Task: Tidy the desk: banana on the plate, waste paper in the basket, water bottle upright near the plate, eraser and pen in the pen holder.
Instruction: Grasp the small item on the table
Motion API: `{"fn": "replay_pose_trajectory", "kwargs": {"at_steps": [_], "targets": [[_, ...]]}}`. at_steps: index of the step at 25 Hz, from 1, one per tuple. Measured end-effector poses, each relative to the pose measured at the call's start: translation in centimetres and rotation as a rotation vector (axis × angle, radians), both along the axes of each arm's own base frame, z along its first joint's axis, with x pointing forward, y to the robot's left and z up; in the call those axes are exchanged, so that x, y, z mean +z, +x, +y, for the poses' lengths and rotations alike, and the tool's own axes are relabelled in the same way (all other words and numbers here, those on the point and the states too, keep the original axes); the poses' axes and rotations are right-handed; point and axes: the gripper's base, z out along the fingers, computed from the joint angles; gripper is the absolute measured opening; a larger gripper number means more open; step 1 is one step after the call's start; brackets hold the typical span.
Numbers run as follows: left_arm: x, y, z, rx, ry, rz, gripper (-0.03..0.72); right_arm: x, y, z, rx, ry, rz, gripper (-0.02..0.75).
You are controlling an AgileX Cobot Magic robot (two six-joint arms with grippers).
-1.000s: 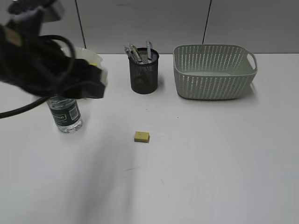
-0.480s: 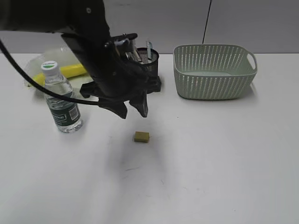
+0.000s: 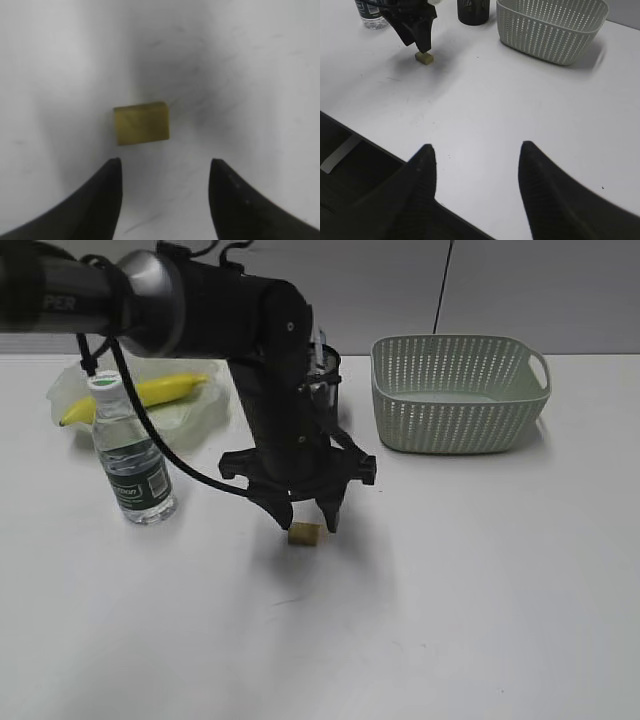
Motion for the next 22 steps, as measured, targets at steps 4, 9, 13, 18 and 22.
{"fn": "replay_pose_trajectory", "kwargs": {"at_steps": [4,9,13,18,22], "targets": [[-0.4,0.4,-0.9,-0.019,0.044,-0.022,0.416,0.0,0.0,0.0,0.0,0.001,0.0,0.425],[-1.2,0.9,-1.0,-0.026,0.104,0.0,0.416,0.0,0.0,0.0,0.0,0.0,0.0,0.424],[-1.4,1.0,-1.1,-0.023,0.103,-0.005,0.416,0.0,0.0,0.0,0.0,0.001,0.0,0.424],[-2.9,1.0,-1.1,-0.025,0.127,0.023,0.416,0.0,0.0,0.0,0.0,0.001,0.0,0.424],[-3.8,1.0,-1.2,-0.02,0.134,0.044,0.368,0.0,0.0,0.0,0.0,0.0,0.0,0.424]]}}
